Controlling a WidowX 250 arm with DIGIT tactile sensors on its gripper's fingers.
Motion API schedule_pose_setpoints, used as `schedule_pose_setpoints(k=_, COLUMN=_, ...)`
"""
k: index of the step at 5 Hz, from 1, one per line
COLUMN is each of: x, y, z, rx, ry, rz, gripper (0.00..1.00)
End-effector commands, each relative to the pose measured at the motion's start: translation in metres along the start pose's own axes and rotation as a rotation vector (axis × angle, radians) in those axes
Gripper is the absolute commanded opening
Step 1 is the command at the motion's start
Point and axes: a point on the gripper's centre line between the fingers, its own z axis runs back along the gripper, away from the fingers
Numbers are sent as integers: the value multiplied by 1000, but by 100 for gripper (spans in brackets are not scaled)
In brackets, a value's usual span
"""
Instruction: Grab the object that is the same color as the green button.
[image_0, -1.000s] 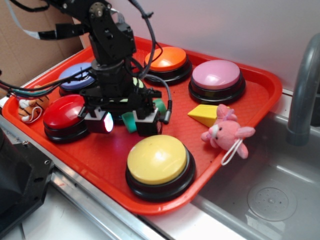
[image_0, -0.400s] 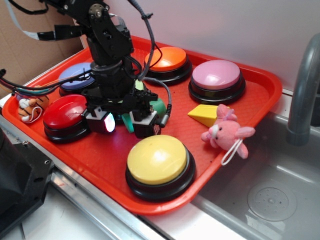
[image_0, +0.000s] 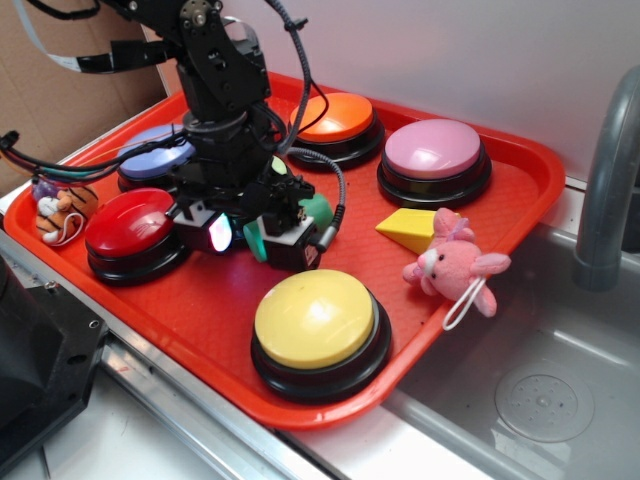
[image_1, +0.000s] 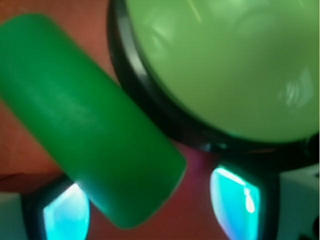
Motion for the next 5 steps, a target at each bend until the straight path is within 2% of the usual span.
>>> schedule_pose_setpoints(k=1, x=26, y=-8, z=11, rx=9, ry=-73, rz=-9, gripper=100)
schedule_pose_setpoints(k=2, x=31, y=-9, z=11, rx=4, ry=-58, rz=-28, gripper=100)
schedule_pose_setpoints(k=3, x=36, y=-9, z=5, rx=9, ry=5, rz=-70, gripper=99)
schedule_pose_setpoints(k=4, x=37, y=-8, z=0, rx=14, ry=56, rz=-87, gripper=0)
schedule_pose_setpoints(k=5, x=39, y=-8, z=0, rx=6, ry=69, rz=-114, gripper=0)
